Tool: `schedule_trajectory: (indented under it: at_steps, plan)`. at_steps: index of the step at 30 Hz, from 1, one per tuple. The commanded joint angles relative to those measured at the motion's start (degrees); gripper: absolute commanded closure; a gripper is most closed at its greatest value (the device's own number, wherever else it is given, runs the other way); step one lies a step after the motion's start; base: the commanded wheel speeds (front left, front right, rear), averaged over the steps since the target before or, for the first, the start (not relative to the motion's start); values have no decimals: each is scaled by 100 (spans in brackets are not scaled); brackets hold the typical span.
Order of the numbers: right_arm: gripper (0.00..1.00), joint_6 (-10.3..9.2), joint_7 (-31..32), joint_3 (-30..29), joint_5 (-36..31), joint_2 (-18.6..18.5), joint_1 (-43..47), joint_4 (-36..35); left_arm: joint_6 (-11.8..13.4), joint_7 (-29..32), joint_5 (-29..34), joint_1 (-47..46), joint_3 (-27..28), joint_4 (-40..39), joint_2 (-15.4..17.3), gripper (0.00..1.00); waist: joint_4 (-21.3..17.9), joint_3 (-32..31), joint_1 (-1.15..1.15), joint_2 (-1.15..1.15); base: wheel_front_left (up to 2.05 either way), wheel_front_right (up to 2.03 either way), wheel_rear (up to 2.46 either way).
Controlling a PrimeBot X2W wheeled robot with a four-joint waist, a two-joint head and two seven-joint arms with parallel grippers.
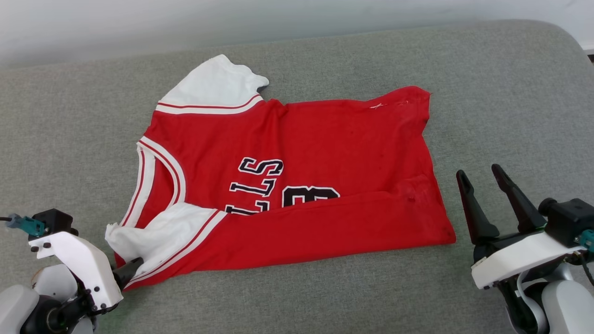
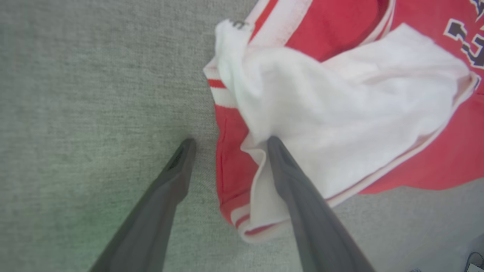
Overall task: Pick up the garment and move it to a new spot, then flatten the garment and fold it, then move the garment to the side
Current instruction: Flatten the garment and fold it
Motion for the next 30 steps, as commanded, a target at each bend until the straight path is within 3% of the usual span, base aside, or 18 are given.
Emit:
schedule_trajectory:
  at_steps: [1, 2, 9, 16, 21, 30]
  plan:
    - [0, -4, 31, -26, 49, -16, -22, -46, -71, 68, -68, 192, -260, 174, -373, 50, -16, 27, 1, 0, 0, 0, 0]
    - [0, -4, 67, -49, 54, -41, -30, -61, -113, 37, -76, 201, -278, 186, -447, 99, -7, 28, 1, 0, 0, 0, 0]
    - [0, -4, 705, -233, 344, -206, 32, -88, -196, -514, 151, 81, -107, 134, -467, 100, 173, -131, 1, 0, 0, 0, 0]
    - [0, -3, 3022, -597, 990, -514, 80, 160, -92, -1096, 497, -92, 92, -201, -365, 100, 455, -222, 1, 0, 0, 0, 0]
    - [0, -3, 4275, -681, 1084, -433, -39, 64, 20, -1291, 695, -142, 93, -600, -359, 100, 644, -163, 1, 0, 0, 0, 0]
    - [0, -4, 5015, -552, 1074, -101, -353, 795, 158, -1383, 938, -256, -34, -1043, -469, 100, 863, 88, 1, 0, 0, 0, 0]
